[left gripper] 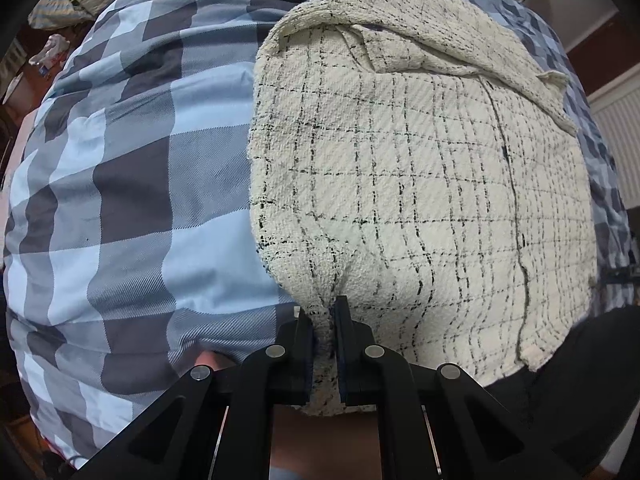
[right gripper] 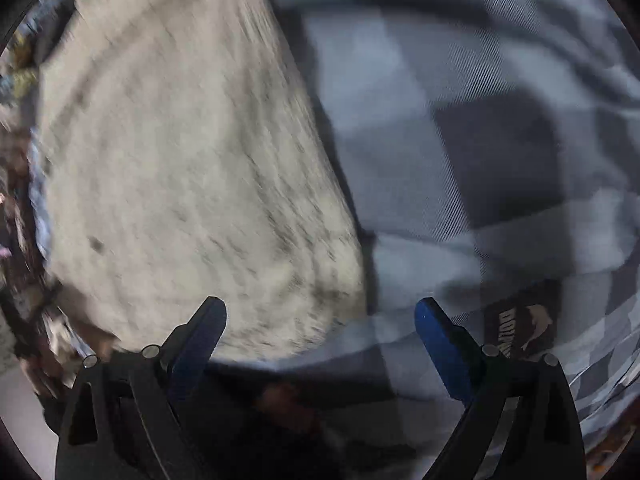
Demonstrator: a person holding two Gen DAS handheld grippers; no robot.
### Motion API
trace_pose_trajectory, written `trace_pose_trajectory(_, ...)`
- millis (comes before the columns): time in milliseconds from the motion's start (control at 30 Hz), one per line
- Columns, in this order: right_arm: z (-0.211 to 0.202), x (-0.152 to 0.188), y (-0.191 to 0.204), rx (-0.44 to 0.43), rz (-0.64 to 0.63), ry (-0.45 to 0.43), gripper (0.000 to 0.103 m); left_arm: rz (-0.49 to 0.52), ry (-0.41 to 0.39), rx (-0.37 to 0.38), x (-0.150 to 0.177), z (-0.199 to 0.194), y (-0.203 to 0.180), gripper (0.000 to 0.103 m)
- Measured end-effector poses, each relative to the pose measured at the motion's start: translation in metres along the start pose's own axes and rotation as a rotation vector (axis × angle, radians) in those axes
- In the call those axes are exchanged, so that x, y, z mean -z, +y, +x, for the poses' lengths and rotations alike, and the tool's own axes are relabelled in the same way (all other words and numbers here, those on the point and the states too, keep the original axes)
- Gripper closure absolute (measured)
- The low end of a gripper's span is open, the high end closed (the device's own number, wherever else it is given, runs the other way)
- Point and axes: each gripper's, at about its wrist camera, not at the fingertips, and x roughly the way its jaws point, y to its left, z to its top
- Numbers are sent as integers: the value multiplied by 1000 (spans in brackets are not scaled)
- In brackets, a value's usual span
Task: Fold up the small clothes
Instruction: 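Grasp the coat hem with the left gripper and lift it toward the collar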
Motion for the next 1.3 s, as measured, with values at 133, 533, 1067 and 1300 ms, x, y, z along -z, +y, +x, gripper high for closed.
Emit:
trace_pose_trajectory(133,23,-2,5,-140,-31,62,11,6,10,-10,0,3,-1,95)
trace_pose_trajectory(533,49,-5,55,19,-204,27,66,-25,36,21,-4,11,1,95)
trace_pose_trajectory(1067,-114,89,100,-798,64,-486,97,-227,-240,378,2,-111,9,96)
trace_pose_trajectory(1300,-169,115,86,-1138,53,-624,97,-242,-424,552,33,-206,19,97)
